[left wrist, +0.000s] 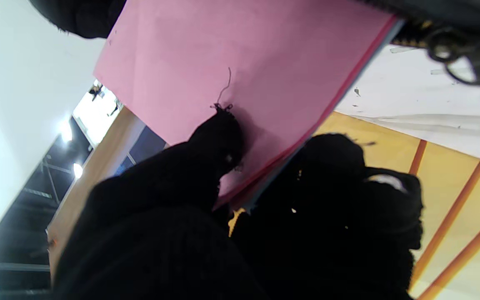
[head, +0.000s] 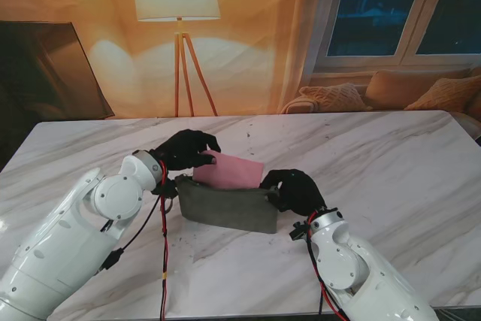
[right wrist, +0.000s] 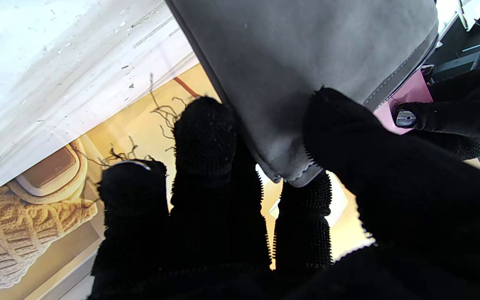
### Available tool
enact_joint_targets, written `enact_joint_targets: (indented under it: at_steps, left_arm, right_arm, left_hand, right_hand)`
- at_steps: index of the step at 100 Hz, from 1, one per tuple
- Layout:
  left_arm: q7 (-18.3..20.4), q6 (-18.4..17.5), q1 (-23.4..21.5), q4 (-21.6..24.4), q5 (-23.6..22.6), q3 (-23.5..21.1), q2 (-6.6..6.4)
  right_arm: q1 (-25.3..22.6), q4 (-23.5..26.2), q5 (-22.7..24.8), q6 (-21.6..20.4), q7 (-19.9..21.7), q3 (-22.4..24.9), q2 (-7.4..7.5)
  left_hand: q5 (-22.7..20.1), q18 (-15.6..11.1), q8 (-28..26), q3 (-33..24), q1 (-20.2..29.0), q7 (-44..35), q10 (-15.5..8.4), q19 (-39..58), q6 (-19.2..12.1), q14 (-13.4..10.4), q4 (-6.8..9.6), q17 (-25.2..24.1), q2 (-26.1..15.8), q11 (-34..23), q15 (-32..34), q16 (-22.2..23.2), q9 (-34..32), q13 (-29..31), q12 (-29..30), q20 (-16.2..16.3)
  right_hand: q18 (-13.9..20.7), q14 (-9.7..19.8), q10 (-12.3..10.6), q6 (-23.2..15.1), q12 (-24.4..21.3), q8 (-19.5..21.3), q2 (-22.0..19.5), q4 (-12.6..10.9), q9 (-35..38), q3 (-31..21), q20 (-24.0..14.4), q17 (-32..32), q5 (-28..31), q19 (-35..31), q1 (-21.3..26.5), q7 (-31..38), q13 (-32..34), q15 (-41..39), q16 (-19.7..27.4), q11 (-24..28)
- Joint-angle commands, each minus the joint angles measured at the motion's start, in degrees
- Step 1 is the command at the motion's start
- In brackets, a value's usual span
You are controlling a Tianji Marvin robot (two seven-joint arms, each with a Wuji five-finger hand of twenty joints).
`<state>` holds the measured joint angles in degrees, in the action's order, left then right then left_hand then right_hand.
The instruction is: Collect documents into a storage pouch
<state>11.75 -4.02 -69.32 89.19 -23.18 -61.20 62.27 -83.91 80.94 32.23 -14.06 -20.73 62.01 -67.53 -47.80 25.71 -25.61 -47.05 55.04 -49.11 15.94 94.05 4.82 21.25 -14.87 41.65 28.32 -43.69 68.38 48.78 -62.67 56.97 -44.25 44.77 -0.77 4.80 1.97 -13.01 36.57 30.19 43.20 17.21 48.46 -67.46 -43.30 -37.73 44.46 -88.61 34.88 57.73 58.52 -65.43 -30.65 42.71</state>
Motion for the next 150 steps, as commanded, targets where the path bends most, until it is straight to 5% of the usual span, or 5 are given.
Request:
enact_joint_targets:
  at_steps: [1, 31, 53, 67, 150]
  left_arm:
    - [1.00, 0.97, -1.12, 0.87, 0.92, 0.00, 0.62]
    - [3.54, 0.60, -1.17, -1.06, 0.72, 1.39, -0.02]
    - [8.73, -0.98, -0.63, -0.88, -2.37, 1.20, -1.58]
    - [10.02, -3.15, 0.00, -0.55, -4.65, 1.17, -2.14]
    - [4.12, -10.30, 3.48, -4.10, -8.05, 3.82, -1.25]
  right_arm:
    - [-0.31, 0.13, 0.07, 0.51, 0.48, 0.03, -0.14]
    - [-0.44, 0.32, -0.15, 0.65, 0.57, 0.30, -0.14]
    - [-0.40, 0.31, -0.02, 0.61, 0.56, 0.38, -0.12]
    - [-0.36, 0.24, 0.11, 0.43, 0.51, 0.44, -0.10]
    - [-0.99, 0.13, -0.31, -0.22, 0.46, 0.83, -0.12]
  left_hand:
    - [-2.60, -2.24, -3.43, -3.97, 3.48, -5.84, 0.63, 5.20, -3.37, 5.89, -0.46, 3.07, -0.59, -1.19, 0.84, -1.04, -3.02, 2.68, 1.40, -1.82]
    - [-3.07, -3.08, -0.24, -5.41, 2.58, -3.94, -0.23, 4.93, -2.50, 7.15, -1.12, 0.84, 1.19, 3.00, -1.93, -3.33, -3.61, 0.69, 5.06, -4.96]
    - [0.74, -7.63, 4.18, -2.31, 3.01, -2.98, -2.10, -10.57, -0.41, 4.88, 0.39, -20.48, 1.04, 11.79, -7.60, 2.42, 3.84, -17.12, -0.94, 9.92]
    - [5.91, -9.85, 3.79, -1.31, -3.76, 4.37, -2.02, -21.17, -0.75, 1.15, 2.18, -36.54, 0.55, 13.19, -17.07, 1.48, 17.53, -28.38, 0.15, 8.71]
    - [-0.80, -5.30, 2.23, -0.01, 1.41, -6.22, 1.19, -8.88, -3.53, -1.92, 4.05, -19.85, 0.67, -17.34, 12.12, 13.80, 3.84, -7.59, -10.81, 20.57]
  right_hand:
    - [0.32, 0.75, -0.75, 0.12, -0.11, -0.87, -1.25, -0.36, -1.63, 0.08, 0.45, 0.53, -1.65, -1.71, -1.71, -0.76, -0.96, -0.42, -0.80, -0.38]
    - [0.52, 0.80, -0.84, 0.13, -0.53, -1.16, -1.42, -0.28, -2.22, -0.03, 0.32, 0.70, -1.81, -1.79, -2.21, -0.81, -1.12, -0.25, -1.52, -0.11]
    - [0.52, 0.88, -0.83, 0.21, -0.70, -1.26, -1.27, -0.35, -2.12, -0.19, 0.30, 0.74, -1.59, -1.77, -1.69, -0.67, -1.02, -0.12, -1.79, 0.04]
    - [0.51, 0.88, -0.85, 0.26, -0.78, -1.36, -1.40, -0.31, -2.15, -0.08, 0.30, 0.68, -1.54, -1.77, -1.79, -0.63, -1.01, -0.03, -1.94, 0.05]
    - [0.68, 0.93, -1.15, 0.14, -1.26, -2.48, -1.10, -0.18, -3.47, 0.26, 0.32, 0.95, -3.74, -1.59, -3.06, -2.15, -1.50, 0.41, -2.44, -0.19]
